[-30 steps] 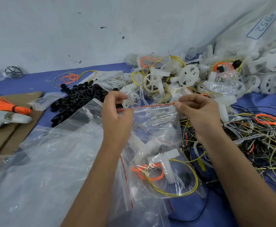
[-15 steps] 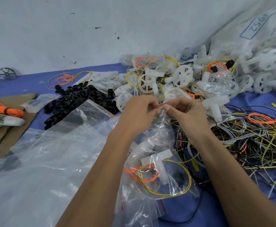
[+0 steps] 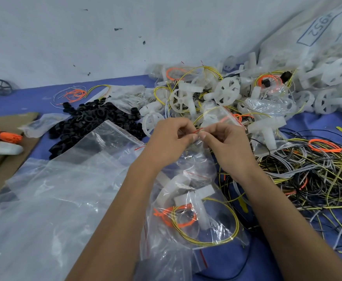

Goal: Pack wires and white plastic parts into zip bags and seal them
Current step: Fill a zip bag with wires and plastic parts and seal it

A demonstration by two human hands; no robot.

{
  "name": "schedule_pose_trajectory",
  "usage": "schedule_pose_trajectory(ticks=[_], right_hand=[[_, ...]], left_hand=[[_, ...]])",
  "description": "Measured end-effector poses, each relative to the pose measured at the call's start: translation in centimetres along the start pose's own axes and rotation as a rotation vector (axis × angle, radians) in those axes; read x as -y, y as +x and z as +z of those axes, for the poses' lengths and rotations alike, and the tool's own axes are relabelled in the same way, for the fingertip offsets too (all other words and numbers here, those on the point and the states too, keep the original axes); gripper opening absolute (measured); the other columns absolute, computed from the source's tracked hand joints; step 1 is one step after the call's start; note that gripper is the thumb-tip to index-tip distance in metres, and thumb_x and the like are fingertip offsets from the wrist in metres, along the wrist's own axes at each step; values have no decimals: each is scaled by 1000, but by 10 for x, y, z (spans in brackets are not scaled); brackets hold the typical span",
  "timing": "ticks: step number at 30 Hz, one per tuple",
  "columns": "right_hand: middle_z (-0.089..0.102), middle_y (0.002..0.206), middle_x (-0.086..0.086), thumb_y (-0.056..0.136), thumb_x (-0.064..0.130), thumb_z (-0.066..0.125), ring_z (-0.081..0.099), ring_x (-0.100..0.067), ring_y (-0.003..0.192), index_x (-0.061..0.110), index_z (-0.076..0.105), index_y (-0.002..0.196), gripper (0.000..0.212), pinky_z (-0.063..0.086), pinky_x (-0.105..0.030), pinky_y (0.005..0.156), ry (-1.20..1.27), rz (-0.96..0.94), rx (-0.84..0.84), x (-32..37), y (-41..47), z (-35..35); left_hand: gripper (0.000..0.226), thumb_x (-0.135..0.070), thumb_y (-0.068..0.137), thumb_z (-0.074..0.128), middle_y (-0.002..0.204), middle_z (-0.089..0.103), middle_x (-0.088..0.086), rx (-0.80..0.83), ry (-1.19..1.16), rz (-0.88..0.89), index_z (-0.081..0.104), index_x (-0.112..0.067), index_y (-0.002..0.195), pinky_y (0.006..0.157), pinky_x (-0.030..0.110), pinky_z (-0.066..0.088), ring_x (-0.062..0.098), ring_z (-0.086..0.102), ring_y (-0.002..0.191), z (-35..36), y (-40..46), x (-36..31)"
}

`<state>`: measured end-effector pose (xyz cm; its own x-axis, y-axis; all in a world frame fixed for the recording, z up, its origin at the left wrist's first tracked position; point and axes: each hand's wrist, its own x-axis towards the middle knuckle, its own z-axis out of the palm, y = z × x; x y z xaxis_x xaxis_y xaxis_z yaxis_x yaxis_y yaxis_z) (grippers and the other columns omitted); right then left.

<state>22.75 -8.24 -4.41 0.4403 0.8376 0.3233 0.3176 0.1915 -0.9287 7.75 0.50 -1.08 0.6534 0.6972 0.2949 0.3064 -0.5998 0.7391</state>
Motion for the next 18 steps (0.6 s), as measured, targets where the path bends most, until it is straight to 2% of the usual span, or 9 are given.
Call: schedule_pose_trajectory(ticks=[2, 4, 6, 9, 13, 18], right_hand=[[72, 68, 3, 94, 17, 70, 64, -7, 63, 24, 75, 79, 17, 52, -21, 63, -13, -21, -5, 1, -1, 2], [71, 68, 3, 94, 17, 70, 63, -6, 63, 23, 74, 80, 15, 51, -20, 63, -13, -28, -2, 2, -2, 2], [72, 70, 3, 94, 16, 70, 64, -7, 65, 22, 74, 82, 14, 53, -21, 64, -5, -38, 11, 5, -2, 2], [71, 70, 0, 94, 14, 70, 63, -9, 65, 20, 73, 83, 13, 53, -26, 65, 6, -54, 2, 6, -2, 2], [68, 70, -13, 95, 16, 70, 58, -16, 62, 15, 72, 83, 12, 51, -33, 64, 12, -35, -35, 5, -2, 1], [73, 76, -7, 94, 17, 71, 65, -13, 70, 19, 74, 81, 14, 53, -29, 68, 85, -16, 30, 6, -3, 4]], left_hand=[[4, -12, 92, 75, 80, 73, 3, -15, 9, 18, 74, -12, 88, 65, 15, 48, 13, 65, 74, 1, -1, 2], [5, -13, 91, 74, 79, 71, 0, -33, 48, 48, 72, -14, 86, 67, 18, 48, 11, 63, 74, 2, 0, 4], [7, -14, 91, 74, 76, 69, -5, -53, 71, 64, 72, -17, 85, 66, 19, 49, 7, 63, 72, 3, 0, 6], [9, -18, 90, 77, 71, 67, -9, -82, 32, 45, 72, -20, 82, 62, 12, 46, 1, 60, 66, 3, -1, 10], [24, -17, 88, 79, 66, 65, -14, -77, 53, 26, 66, -32, 75, 63, 16, 46, 0, 59, 62, 0, -3, 16], [31, -16, 85, 82, 64, 63, -19, -94, 53, 40, 65, -37, 70, 63, 15, 46, 0, 60, 63, 0, -3, 16]])
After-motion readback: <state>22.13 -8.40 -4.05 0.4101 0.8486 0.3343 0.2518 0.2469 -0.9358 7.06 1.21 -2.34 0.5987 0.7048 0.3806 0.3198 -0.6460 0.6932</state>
